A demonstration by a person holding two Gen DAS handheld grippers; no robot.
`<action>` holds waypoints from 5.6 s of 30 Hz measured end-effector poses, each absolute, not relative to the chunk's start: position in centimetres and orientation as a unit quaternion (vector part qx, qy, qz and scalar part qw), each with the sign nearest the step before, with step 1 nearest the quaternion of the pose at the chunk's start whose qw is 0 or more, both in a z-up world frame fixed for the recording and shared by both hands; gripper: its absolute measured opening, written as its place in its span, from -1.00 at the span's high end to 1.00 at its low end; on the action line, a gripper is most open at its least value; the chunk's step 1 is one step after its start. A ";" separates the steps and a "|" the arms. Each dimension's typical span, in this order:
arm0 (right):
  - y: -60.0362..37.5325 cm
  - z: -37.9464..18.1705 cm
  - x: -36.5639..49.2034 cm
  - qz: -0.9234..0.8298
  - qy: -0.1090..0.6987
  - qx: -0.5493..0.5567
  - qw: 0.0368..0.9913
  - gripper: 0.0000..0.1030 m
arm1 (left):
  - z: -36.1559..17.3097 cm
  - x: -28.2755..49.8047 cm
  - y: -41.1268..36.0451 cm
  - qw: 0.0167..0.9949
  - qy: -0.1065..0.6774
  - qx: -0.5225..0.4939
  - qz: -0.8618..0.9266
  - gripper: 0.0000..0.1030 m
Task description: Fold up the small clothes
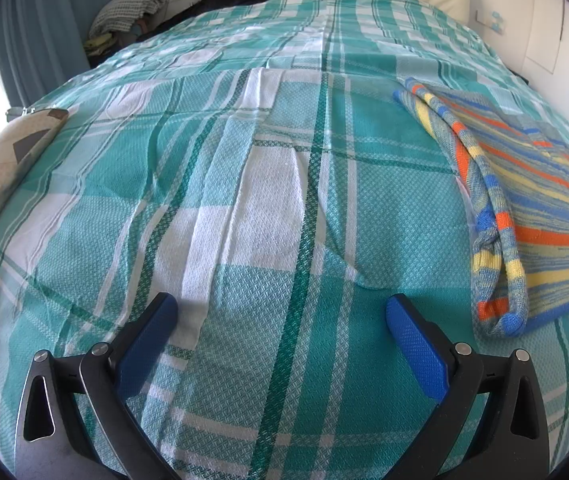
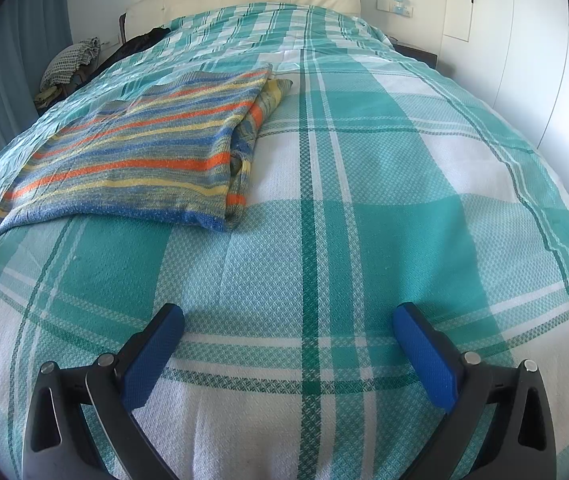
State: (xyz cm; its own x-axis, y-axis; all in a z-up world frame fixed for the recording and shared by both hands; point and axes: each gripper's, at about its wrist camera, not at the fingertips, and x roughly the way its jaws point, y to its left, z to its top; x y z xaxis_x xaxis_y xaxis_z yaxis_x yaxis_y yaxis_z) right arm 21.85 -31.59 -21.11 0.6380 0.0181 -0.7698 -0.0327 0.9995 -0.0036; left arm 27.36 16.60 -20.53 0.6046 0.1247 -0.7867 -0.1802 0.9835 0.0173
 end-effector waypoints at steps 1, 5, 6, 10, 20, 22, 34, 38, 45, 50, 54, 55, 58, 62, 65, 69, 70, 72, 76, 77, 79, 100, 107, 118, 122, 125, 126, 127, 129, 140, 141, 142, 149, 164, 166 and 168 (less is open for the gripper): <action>-31.6 -21.1 21.8 0.014 0.425 -0.008 0.905 -0.99 | -20.5 27.4 16.6 0.895 0.436 -0.032 0.085 -0.99; -31.6 -21.1 21.9 0.014 0.425 -0.009 0.905 -0.99 | -20.5 27.4 16.6 0.895 0.436 -0.032 0.085 -0.99; -31.6 -21.1 21.8 0.014 0.425 -0.009 0.905 -0.99 | -20.5 27.4 16.6 0.895 0.436 -0.032 0.085 -0.99; -31.6 -21.1 21.9 0.014 0.425 -0.009 0.905 -0.99 | -20.5 27.4 16.6 0.895 0.436 -0.032 0.085 -0.99; -31.6 -21.2 21.9 0.014 0.425 -0.008 0.905 -0.99 | -20.5 27.4 16.6 0.895 0.436 -0.032 0.085 -0.99; -31.6 -21.1 21.9 0.015 0.424 -0.006 0.905 -0.99 | -20.5 27.4 16.6 0.895 0.436 -0.032 0.085 -0.99; -31.8 -21.1 21.8 0.020 0.422 0.001 0.906 -0.99 | -20.6 27.4 16.6 0.896 0.435 -0.031 0.085 -0.99; -31.9 -21.1 21.8 0.020 0.422 0.002 0.907 -0.99 | -20.4 27.2 16.7 0.886 0.455 -0.041 0.083 -0.99; -32.0 -21.2 21.9 0.025 0.420 0.009 0.907 -1.00 | -17.7 23.6 14.9 0.875 0.475 -0.058 0.073 -0.98; -32.0 -21.2 21.9 0.025 0.420 0.009 0.907 -1.00 | -15.5 21.7 12.9 0.883 0.459 -0.062 0.076 -0.98; -32.0 -21.2 21.9 0.025 0.420 0.009 0.907 -1.00 | -14.7 21.2 11.7 0.887 0.453 -0.048 0.076 -0.98; -32.0 -21.2 21.9 0.025 0.420 0.010 0.907 -1.00 | -14.5 21.0 11.4 0.888 0.452 -0.041 0.078 -0.98; -32.0 -21.2 21.9 0.025 0.420 0.010 0.907 -1.00 | -14.0 20.6 10.7 0.890 0.447 -0.031 0.079 -0.99; -32.0 -21.2 21.9 0.025 0.420 0.010 0.907 -1.00 | -13.4 20.3 10.2 0.892 0.445 -0.031 0.076 -0.98; -32.1 -21.2 21.9 0.025 0.420 0.010 0.907 -1.00 | -13.1 20.2 9.7 0.893 0.443 -0.026 0.075 -0.98; -32.1 -21.2 21.9 0.026 0.419 0.011 0.908 -1.00 | -13.0 20.1 8.8 0.894 0.443 -0.018 0.072 -0.98; -32.1 -21.2 21.8 0.027 0.418 0.013 0.908 -1.00 | -13.1 20.0 8.5 0.893 0.443 -0.015 0.073 -0.98; -32.2 -21.1 21.8 0.029 0.417 0.016 0.908 -1.00 | -13.3 19.7 7.6 0.895 0.441 -0.015 0.066 -0.98; -32.2 -21.0 21.8 0.031 0.416 0.018 0.909 -1.00 | -13.5 18.7 5.2 0.903 0.429 -0.017 0.034 -0.98; -32.3 -21.0 21.8 0.031 0.416 0.019 0.909 -1.00 | -13.6 18.5 4.3 0.904 0.427 -0.014 0.024 -0.98; -32.3 -21.0 21.8 0.031 0.416 0.019 0.908 -1.00 | -13.9 18.2 2.6 0.904 0.428 -0.001 0.002 -0.98; -38.8 -13.8 26.3 0.049 0.391 0.145 0.907 -0.91 | -12.2 24.8 -17.3 0.889 0.379 0.141 -0.216 -0.98; -39.7 -14.9 37.6 0.186 0.473 0.229 0.830 -0.66 | -16.9 28.3 -25.1 0.861 0.389 0.200 -0.259 -0.86; -34.0 -19.4 50.1 0.220 0.542 0.237 0.776 0.74 | -16.2 29.3 -24.7 0.878 0.373 0.115 -0.277 0.91; -32.5 -16.5 50.3 0.212 0.528 0.195 0.799 0.80 | -13.4 28.5 -18.6 0.896 0.353 -0.002 -0.271 0.92; -29.2 -12.6 49.7 0.246 0.504 0.167 0.811 0.80 | -11.7 27.3 -13.1 0.903 0.343 -0.074 -0.247 0.92; -27.9 -11.8 49.5 0.255 0.499 0.162 0.812 0.80 | -11.4 26.9 -11.9 0.905 0.341 -0.089 -0.238 0.92; -26.3 -11.1 49.3 0.265 0.495 0.160 0.812 0.80 | -11.0 26.4 -9.6 0.906 0.341 -0.111 -0.224 0.92; -22.5 -10.2 49.5 0.282 0.491 0.151 0.810 0.80 | -10.9 25.8 -6.2 0.908 0.342 -0.140 -0.199 0.92; -0.7 -14.2 50.2 0.342 0.514 0.087 0.782 0.79 | -15.1 24.3 6.7 0.887 0.391 -0.234 -0.069 0.89; 0.5 -15.0 50.2 0.344 0.518 0.086 0.778 0.68 | -15.9 24.5 7.3 0.881 0.403 -0.244 -0.055 0.81; 1.3 -15.7 50.1 0.351 0.519 0.094 0.774 0.59 | -16.3 24.6 8.0 0.874 0.411 -0.255 -0.047 0.60; -0.8 -14.2 47.2 0.391 0.470 0.141 0.779 0.28 | -14.8 23.5 10.4 0.884 0.383 -0.265 -0.038 -0.39; -7.6 -18.0 30.7 0.346 0.461 -0.035 0.816 0.18 | -15.4 25.0 10.9 0.870 0.453 -0.191 0.030 -0.41; -8.6 -16.5 29.1 0.337 0.445 0.001 0.830 -0.17 | -14.4 23.2 10.7 0.879 0.443 -0.172 0.029 -0.67; -9.6 -15.4 26.7 0.331 0.422 0.013 0.844 -0.43 | -14.3 22.2 10.3 0.884 0.440 -0.153 0.025 -0.70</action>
